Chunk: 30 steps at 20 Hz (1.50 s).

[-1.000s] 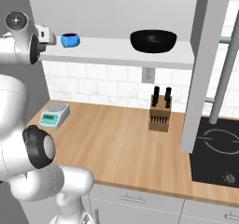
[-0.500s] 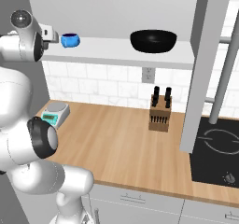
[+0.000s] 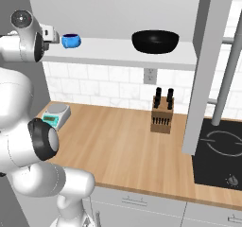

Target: Gather all objects into one cabinet and sort the glasses and bowls to opposite sides.

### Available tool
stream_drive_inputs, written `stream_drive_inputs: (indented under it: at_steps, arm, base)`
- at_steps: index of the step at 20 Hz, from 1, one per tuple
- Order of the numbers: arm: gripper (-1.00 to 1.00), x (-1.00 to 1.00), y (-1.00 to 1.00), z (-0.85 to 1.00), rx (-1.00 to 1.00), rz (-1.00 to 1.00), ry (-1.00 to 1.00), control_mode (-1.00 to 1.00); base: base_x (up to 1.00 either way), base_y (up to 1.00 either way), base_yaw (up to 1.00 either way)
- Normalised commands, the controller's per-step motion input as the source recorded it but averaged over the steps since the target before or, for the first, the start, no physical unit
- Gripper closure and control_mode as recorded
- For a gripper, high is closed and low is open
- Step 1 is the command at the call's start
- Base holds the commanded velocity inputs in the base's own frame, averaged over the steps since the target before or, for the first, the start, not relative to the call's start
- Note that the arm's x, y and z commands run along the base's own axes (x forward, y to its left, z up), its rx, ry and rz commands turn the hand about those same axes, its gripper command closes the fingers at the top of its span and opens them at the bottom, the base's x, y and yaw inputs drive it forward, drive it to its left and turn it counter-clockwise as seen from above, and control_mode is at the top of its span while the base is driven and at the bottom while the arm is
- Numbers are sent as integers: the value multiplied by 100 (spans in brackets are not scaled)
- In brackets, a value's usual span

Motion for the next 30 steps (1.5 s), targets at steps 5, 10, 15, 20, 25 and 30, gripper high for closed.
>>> stream_drive_inputs:
  at_steps: [5, 10, 15, 20, 25, 30]
  arm:
    - [-100, 0, 0, 0, 0, 0, 0, -100]
    - [-100, 0, 0, 0, 0, 0, 0, -100]
    - [-100, -1, 0, 0, 0, 0, 0, -100]
    - [-100, -72, -36, 0, 0, -1, 0, -100]
    - [-100, -81, -68, 1, 3, -2, 0, -100]
    - [-100, -80, -71, 13, 2, -3, 3, -100]
  base:
    - [0, 0, 0]
    - [0, 0, 0]
    - [0, 0, 0]
    - [0, 0, 0]
    - [0, 0, 0]
    - [0, 0, 0]
